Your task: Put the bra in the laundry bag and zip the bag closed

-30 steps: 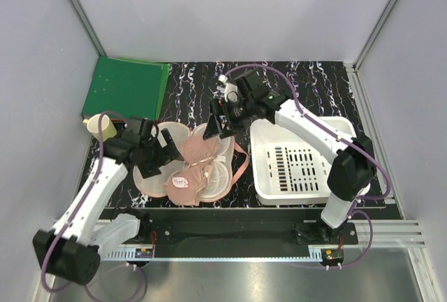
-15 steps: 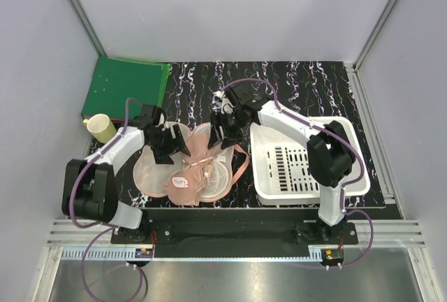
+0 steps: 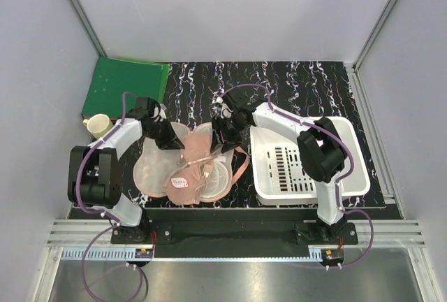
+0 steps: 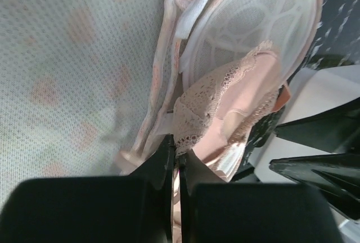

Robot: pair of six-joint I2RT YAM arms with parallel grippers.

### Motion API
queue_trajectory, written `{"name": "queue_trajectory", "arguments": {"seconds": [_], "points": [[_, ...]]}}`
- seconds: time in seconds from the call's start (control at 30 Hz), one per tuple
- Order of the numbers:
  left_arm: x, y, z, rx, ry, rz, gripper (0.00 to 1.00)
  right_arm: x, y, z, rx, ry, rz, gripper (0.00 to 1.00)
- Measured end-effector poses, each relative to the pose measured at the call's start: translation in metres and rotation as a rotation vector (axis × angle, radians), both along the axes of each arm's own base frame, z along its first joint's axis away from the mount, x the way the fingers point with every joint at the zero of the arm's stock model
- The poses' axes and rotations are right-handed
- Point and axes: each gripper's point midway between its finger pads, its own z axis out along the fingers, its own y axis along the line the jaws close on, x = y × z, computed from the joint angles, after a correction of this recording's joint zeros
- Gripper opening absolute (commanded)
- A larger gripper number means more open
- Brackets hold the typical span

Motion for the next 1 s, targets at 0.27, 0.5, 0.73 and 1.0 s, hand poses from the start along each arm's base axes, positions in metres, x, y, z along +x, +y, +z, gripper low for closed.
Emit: {"name": "queue_trajectory", "arguments": {"seconds": [0.27, 0.5, 0.73, 1.0], "points": [[0.009, 0.004, 0.029, -0.147, -0.074, 0.103, 0.00, 0.001, 0.002, 0.001, 0.004, 0.008, -0.019, 0.76], [0.009, -0.013, 0.032, -0.322, -0.081, 0.217, 0.00, 0.012, 0.006, 0.005, 0.005, -0.013, -0.065, 0.77], [0.028, -0.017, 0.041, -0.422, -0.079, 0.346, 0.00, 0.025, 0.002, 0.005, -0.019, -0.045, -0.119, 0.77], [0.034, -0.024, 0.035, -0.435, 0.003, 0.424, 0.00, 0.035, -0.006, 0.006, -0.043, -0.066, -0.173, 0.77]]}}
